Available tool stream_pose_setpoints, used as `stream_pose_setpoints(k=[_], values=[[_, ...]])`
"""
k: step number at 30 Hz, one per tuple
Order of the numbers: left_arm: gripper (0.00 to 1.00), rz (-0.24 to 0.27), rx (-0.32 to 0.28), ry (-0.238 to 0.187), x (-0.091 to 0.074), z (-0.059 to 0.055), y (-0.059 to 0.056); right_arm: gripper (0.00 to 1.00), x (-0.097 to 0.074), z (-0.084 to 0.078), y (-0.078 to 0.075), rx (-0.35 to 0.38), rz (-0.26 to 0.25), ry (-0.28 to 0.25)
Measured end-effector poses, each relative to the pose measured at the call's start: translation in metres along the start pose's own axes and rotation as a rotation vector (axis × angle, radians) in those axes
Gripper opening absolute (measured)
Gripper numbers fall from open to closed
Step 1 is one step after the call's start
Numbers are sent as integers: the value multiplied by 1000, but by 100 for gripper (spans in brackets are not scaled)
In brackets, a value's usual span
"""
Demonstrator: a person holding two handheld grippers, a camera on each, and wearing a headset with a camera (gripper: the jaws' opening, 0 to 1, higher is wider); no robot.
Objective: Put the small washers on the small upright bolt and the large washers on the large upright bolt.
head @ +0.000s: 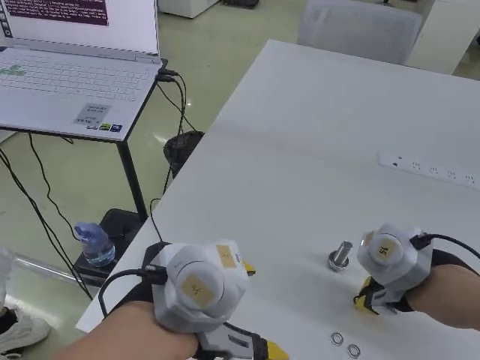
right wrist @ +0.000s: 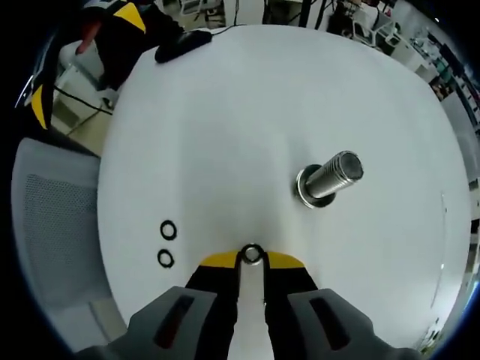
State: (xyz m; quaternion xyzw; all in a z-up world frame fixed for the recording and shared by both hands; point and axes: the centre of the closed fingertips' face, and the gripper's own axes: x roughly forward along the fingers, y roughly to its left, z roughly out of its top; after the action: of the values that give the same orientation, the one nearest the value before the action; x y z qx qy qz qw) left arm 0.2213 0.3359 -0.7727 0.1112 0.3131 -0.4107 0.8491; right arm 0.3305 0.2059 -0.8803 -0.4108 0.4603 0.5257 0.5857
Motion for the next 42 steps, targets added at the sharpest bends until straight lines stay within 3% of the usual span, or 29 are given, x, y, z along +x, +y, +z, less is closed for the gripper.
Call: stream_pose_setpoints(k=[9,17,26,34,42], values=[[73,18,16,-10,4,5,5,12,-33,-10,-8,37,-25,-20],[78,12,22,-3,13,7,7,12,-61,-35,-17,82,-47,-18],[90,9,24,-3,19,11,5,12,-82,-56,-36,114,-75,-6],[93,16,23,2,21,11,6,12,-95,-45,-50,130,-98,-40],[97,15,16,3,22,9,6,12,-89,-32,-48,109,-80,-34]])
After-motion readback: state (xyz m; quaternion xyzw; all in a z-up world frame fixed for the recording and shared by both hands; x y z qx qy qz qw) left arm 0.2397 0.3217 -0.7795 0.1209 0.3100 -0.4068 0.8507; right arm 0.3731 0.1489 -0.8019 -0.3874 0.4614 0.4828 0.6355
